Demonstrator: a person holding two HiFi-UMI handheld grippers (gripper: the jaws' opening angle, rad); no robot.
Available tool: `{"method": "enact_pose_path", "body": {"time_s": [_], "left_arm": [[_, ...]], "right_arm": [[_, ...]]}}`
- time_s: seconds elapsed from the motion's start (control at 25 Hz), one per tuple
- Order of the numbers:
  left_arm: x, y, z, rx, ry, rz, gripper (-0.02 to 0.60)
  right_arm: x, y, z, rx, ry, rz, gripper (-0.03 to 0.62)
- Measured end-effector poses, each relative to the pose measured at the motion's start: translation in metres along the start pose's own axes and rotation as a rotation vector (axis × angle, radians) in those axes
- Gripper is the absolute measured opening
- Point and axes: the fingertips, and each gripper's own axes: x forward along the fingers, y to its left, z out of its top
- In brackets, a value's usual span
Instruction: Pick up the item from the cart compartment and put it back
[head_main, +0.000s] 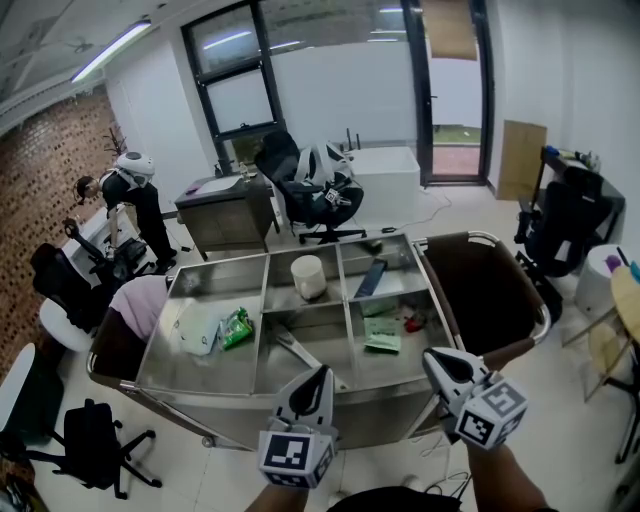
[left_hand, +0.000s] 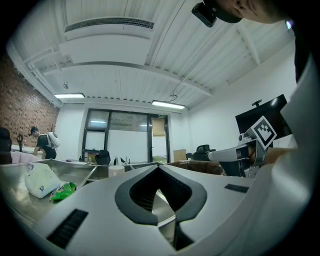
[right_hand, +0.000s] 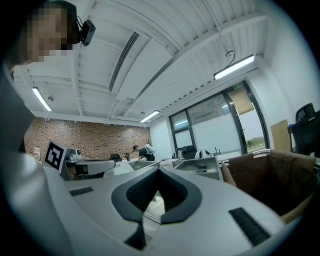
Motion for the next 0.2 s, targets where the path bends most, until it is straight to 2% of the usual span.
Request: {"method": "enact_pose_path", "body": {"time_s": [0.2], "left_arm": [[0.0011,0.0016,0.0032,0.013,-0.012,0.007,0.000]], "right_arm": [[0.0011,-0.0004,-0.0008,-0.002,0.006,0.001,0.020]]}}
